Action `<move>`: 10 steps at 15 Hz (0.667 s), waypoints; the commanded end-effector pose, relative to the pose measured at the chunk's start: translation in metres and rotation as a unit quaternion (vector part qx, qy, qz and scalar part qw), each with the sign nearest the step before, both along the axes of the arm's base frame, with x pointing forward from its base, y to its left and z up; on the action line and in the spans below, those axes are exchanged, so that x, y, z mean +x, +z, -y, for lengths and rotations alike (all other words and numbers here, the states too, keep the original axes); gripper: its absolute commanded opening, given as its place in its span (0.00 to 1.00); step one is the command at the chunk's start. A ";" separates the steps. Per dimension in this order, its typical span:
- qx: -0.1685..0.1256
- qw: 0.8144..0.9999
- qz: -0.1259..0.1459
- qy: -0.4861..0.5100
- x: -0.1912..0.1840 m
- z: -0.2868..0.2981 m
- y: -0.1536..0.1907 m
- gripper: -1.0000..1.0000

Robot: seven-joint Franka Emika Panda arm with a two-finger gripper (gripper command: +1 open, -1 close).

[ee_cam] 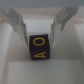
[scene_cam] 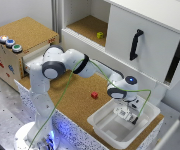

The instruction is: Put the purple block inside the box

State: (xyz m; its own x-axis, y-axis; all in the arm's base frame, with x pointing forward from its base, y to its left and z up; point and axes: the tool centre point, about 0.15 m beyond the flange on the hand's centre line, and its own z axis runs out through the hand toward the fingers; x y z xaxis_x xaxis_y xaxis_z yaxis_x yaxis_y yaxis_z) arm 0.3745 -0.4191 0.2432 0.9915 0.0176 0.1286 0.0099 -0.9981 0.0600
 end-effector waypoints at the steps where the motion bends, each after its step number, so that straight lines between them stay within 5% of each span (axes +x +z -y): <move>1: 0.040 0.999 0.022 0.012 0.006 -0.009 0.037 1.00; 10: 0.017 0.996 0.074 0.042 -0.009 -0.092 0.140 1.00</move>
